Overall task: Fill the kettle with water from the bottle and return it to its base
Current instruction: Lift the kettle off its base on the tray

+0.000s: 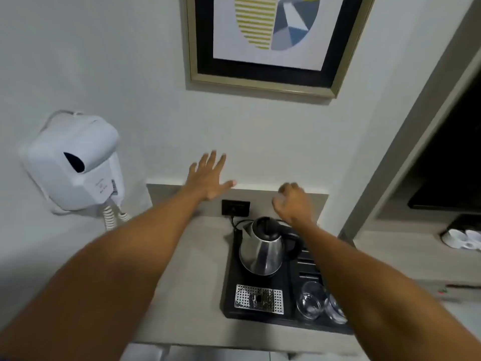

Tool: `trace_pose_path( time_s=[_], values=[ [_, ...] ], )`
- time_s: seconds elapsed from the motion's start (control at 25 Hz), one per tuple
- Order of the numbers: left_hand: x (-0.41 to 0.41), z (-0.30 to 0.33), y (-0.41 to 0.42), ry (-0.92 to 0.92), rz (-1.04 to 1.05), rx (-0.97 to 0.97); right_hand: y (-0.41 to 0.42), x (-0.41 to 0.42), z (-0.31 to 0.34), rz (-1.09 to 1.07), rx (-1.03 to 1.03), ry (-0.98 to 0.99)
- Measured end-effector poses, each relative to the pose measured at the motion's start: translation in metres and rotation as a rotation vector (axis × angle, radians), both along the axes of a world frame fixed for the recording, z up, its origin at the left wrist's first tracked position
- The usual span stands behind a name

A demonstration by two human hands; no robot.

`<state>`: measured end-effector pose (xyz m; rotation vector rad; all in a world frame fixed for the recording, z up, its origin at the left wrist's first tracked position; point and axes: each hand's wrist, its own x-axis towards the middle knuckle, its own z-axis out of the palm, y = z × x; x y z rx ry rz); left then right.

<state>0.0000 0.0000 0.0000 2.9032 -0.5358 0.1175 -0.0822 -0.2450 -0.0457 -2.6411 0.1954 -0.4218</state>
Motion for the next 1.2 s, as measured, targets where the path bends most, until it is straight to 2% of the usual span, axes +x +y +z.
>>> trace_pose_path(
  time_s=[0.08, 0.16, 0.24, 0.48, 0.72, 0.88, 1.2],
  values=[
    [-0.018, -0.043, -0.002, 0.131, -0.033, -0.017, 0.004, -0.010, -0.041, -0.064, 0.000, 0.196],
    [-0.039, -0.095, 0.004, 0.173, -0.050, 0.066, 0.005, -0.027, -0.078, -0.121, 0.024, 0.421],
    [-0.036, -0.114, 0.007, 0.170, -0.046, 0.098, 0.000, -0.023, -0.086, -0.161, 0.052, 0.471],
    [-0.035, -0.134, 0.007, 0.154, -0.097, 0.169, 0.000, -0.014, -0.083, -0.140, 0.087, 0.453],
    [-0.029, -0.139, 0.014, 0.153, -0.051, 0.145, -0.013, -0.012, -0.085, -0.023, 0.134, 0.430],
    [-0.023, -0.133, 0.009, 0.167, -0.025, 0.065, -0.023, -0.010, -0.088, 0.047, 0.179, 0.400],
    [-0.026, -0.139, 0.005, 0.161, -0.048, 0.076, -0.054, -0.009, -0.086, 0.102, 0.456, 0.414]
  ],
)
